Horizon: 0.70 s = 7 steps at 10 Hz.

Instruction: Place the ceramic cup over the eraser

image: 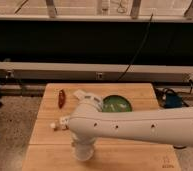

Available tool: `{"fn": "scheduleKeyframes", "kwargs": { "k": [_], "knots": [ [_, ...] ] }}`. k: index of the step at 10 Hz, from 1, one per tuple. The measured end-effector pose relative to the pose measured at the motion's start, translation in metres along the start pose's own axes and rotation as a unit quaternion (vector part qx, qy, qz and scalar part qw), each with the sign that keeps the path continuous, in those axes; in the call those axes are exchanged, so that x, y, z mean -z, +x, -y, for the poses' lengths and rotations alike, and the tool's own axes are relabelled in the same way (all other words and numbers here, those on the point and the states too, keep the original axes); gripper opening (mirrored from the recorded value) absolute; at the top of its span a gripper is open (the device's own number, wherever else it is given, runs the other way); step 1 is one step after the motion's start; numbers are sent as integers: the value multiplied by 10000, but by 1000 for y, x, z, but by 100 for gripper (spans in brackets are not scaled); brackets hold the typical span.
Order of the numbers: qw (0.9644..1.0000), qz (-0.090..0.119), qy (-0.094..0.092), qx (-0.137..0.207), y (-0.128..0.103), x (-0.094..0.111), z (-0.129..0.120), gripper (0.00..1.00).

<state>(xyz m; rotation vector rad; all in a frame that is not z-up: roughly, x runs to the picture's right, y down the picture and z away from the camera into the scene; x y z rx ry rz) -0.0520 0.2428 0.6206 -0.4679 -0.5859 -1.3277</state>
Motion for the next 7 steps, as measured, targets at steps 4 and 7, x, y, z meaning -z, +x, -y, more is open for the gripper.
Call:
{"fn": "scheduleKeyframes", "kwargs": {
  "k": [4,7],
  "knots": [
    [9999,-83,23,-58,3,-3,-2,77],
    [10000,-61,30,-15,6,-8,3,61]
  ]
}}
